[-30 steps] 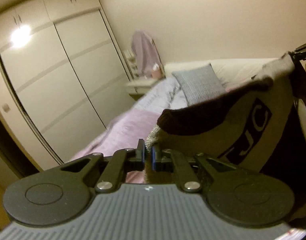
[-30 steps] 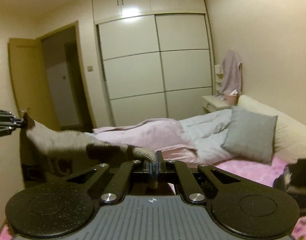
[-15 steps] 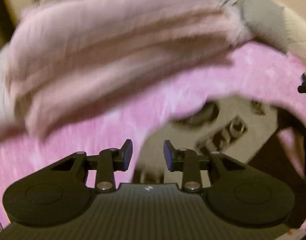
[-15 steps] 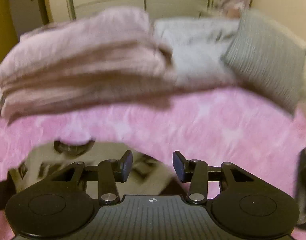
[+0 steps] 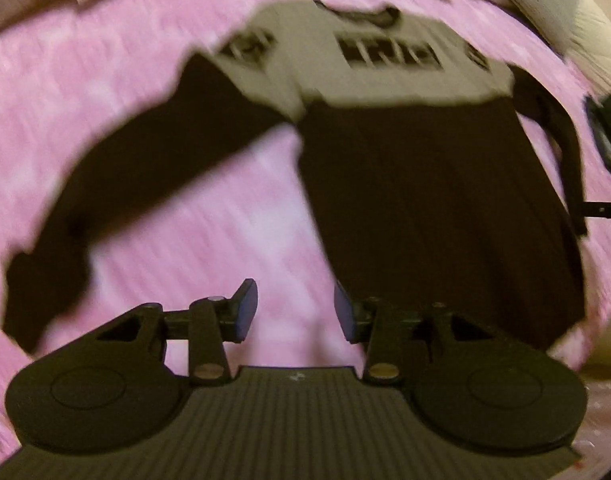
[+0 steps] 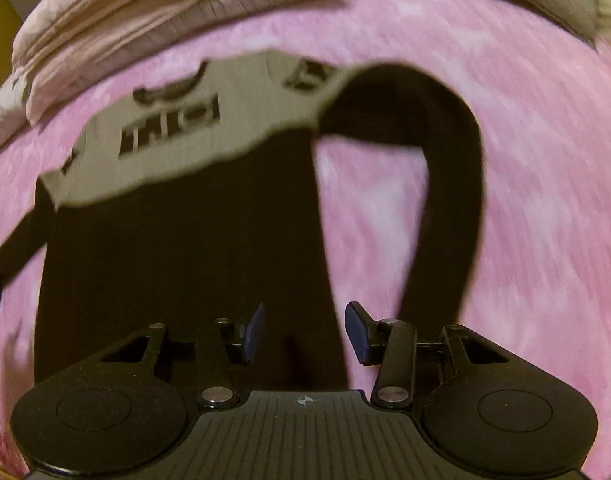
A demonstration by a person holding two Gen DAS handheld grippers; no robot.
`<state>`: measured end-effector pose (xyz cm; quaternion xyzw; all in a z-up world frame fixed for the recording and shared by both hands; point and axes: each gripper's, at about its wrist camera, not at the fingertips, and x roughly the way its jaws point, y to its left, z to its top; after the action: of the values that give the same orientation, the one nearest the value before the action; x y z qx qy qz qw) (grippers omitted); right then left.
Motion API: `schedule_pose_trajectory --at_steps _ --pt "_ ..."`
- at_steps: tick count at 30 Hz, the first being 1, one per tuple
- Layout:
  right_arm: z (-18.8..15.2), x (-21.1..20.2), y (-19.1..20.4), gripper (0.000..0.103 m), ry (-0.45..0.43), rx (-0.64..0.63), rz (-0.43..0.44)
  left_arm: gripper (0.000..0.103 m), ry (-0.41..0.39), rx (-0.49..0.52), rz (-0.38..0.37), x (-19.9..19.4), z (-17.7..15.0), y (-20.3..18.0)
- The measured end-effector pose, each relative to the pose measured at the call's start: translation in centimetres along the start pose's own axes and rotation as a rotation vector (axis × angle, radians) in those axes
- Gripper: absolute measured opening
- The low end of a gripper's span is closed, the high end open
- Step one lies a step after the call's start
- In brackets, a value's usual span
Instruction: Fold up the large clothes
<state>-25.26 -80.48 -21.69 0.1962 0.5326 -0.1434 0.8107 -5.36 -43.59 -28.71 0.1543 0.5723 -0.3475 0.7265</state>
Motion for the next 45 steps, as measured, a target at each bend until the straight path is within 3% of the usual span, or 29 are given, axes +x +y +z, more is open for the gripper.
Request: schedule_pose_trajectory --at_steps 5,11,22,24,26,28,31,39,45 --pt "-6.0 -1.9 -0.2 0.042 0.018 0.047 -0.044 0.036 0.046 0.015 -0.11 1.2 -5.5 -2.7" --pt "-9.5 -1.7 0.5 0.042 0.07 0.021 -0.063 0.037 0.091 0.019 -0.172 2.4 -9.5 -5.4" --pt "-10.1 1.6 -0.5 0.041 0.084 -0.011 -0.008 0.035 0.082 -0.05 -0.14 3.4 -10.5 -8.1" --pt "-10.0 1.7 -0.5 0.033 0.086 -0.021 -0.001 0.028 0.087 -0.052 -0.133 3.5 -10.6 -8.7" --pt "-9.9 1.8 -0.5 0.022 0.094 -0.036 0.006 0.015 0.095 -0.052 -0.122 3.5 -10.7 -9.1" --pt "-9.6 1.8 -0.5 0.008 0.104 -0.047 0.01 0.005 0.097 -0.047 -0.109 3.4 -10.7 -9.4" --pt "-9.1 1.4 -0.8 0.001 0.116 -0.054 0.01 0.004 0.088 -0.03 -0.091 2.7 -10.8 -9.8" --pt "-9.6 -3.7 -1.3 0.0 0.109 -0.081 -0.03 0.003 0.051 -0.014 -0.079 -1.6 -12.1 -10.9" --pt "-10.6 -1.0 -2.2 0.0 0.141 -0.083 -0.045 0.003 0.081 -0.021 -0.042 -0.1 -13.5 -10.8"
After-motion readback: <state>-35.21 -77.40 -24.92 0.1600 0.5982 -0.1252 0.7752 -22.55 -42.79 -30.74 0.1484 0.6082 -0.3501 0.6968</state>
